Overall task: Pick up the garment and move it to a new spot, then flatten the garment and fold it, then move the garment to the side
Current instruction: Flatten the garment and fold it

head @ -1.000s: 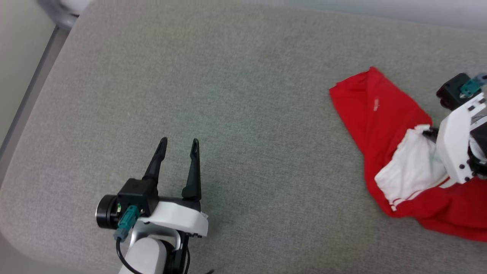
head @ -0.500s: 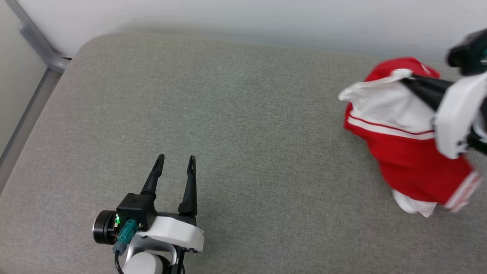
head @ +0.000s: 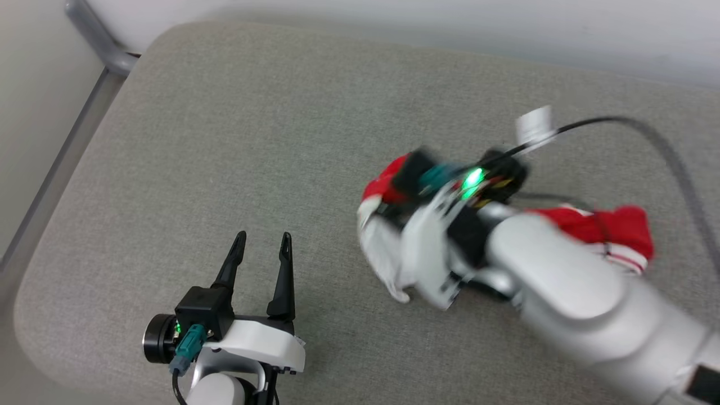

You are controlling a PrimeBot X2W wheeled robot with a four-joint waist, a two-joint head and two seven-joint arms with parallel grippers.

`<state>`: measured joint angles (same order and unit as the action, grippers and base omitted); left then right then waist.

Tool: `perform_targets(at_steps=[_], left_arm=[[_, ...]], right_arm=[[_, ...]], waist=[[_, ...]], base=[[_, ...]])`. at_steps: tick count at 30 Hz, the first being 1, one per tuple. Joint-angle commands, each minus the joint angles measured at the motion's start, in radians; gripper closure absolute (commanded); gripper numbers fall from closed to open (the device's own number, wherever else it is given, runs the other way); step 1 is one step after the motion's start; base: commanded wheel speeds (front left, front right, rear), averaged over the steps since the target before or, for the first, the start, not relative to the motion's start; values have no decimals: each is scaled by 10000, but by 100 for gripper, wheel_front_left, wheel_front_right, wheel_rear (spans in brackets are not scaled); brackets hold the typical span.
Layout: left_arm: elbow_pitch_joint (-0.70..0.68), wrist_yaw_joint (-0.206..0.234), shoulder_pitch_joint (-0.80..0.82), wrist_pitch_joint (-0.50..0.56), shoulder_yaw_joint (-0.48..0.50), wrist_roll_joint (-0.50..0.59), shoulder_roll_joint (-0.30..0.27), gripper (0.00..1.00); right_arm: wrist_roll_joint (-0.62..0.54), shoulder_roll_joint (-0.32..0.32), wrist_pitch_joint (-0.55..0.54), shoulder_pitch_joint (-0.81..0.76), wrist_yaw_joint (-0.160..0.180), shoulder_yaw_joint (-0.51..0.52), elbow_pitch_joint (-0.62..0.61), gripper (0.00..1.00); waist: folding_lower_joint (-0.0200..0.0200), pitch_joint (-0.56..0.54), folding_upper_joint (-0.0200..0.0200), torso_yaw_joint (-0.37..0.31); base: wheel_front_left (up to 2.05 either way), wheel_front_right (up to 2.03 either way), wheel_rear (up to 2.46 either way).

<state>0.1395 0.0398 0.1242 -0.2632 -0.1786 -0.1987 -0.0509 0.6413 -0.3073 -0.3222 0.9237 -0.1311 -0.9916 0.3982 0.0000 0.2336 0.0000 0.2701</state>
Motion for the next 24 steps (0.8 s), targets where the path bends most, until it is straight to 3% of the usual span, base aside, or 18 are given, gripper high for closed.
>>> perform_targets(at_steps=[1,5,9,15,16,17,24], left_arm=[[43,22,99,-24,-33,-80,12,0],[59,98,187,-23,-135,-189,9,0],[34,144,179,-24,-77,-228,10,0],[6,184,131,-22,22,-246,10,0],[4,184,137,-24,29,-224,10,0],[4,188,144,-24,39,-194,10,0],[-18,137,-111,-24,340,70,10,0]], right_arm=[[-33,355,81,42,7,-442,357,100],[649,1108,-18,-361,7,-1939,1071,100],[952,1029,-179,-604,10,-2723,1375,100],[1043,869,-247,-1002,7,-2899,1275,99],[1040,860,-3,-926,7,-2896,1269,58],[972,853,238,-823,7,-2886,1265,0],[820,388,2508,-715,10,-2525,709,0]], waist=[[0,98,0,142],[0,167,0,354],[0,177,0,386],[0,179,0,181],[0,167,0,131],[0,136,0,85],[0,-337,0,-262]], base=[[0,0,0],[0,0,0],[0,0,0],[0,0,0],[0,0,0],[0,0,0],[0,0,0]])
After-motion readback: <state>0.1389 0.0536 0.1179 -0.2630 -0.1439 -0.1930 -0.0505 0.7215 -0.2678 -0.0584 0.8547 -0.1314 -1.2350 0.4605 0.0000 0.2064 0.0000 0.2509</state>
